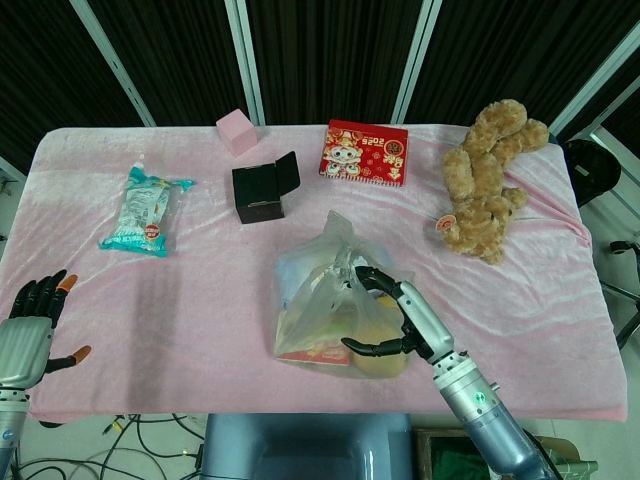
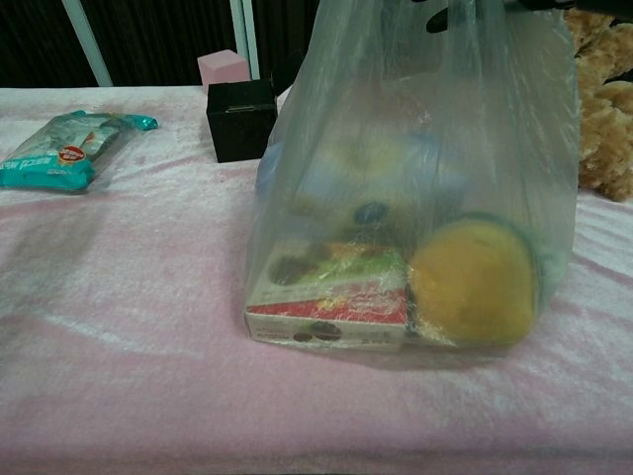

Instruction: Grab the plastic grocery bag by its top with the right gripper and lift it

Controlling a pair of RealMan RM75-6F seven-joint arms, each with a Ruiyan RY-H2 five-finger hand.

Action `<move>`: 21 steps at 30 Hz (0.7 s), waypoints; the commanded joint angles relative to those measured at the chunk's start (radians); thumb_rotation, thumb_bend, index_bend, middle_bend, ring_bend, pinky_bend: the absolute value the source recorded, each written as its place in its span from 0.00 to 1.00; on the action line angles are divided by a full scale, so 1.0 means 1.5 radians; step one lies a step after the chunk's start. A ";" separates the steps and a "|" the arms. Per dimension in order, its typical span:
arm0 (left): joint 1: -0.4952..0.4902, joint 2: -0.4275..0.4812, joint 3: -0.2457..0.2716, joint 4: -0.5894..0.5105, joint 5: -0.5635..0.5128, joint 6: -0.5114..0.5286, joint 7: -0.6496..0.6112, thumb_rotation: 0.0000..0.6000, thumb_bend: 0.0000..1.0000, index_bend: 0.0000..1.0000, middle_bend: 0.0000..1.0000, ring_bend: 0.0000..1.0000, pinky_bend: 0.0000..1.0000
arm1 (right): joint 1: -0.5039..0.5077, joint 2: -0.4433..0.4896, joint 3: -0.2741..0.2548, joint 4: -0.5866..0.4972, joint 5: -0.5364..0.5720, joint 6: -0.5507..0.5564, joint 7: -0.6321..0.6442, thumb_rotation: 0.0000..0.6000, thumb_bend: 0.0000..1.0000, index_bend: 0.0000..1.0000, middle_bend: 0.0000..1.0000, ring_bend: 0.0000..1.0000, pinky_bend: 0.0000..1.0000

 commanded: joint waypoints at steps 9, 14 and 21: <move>-0.002 0.000 -0.001 -0.001 -0.003 -0.005 -0.001 1.00 0.00 0.00 0.00 0.00 0.00 | 0.067 -0.059 0.038 0.000 0.120 0.026 -0.094 1.00 0.13 0.32 0.29 0.29 0.24; -0.003 0.000 -0.002 -0.001 -0.005 -0.006 0.000 1.00 0.00 0.00 0.00 0.00 0.00 | 0.092 -0.074 0.064 0.000 0.157 0.021 -0.094 1.00 0.13 0.36 0.33 0.32 0.28; -0.003 0.001 -0.002 -0.002 -0.007 -0.007 0.000 1.00 0.00 0.00 0.00 0.00 0.00 | 0.115 -0.064 0.139 0.000 0.217 -0.047 0.011 1.00 0.09 0.37 0.33 0.33 0.32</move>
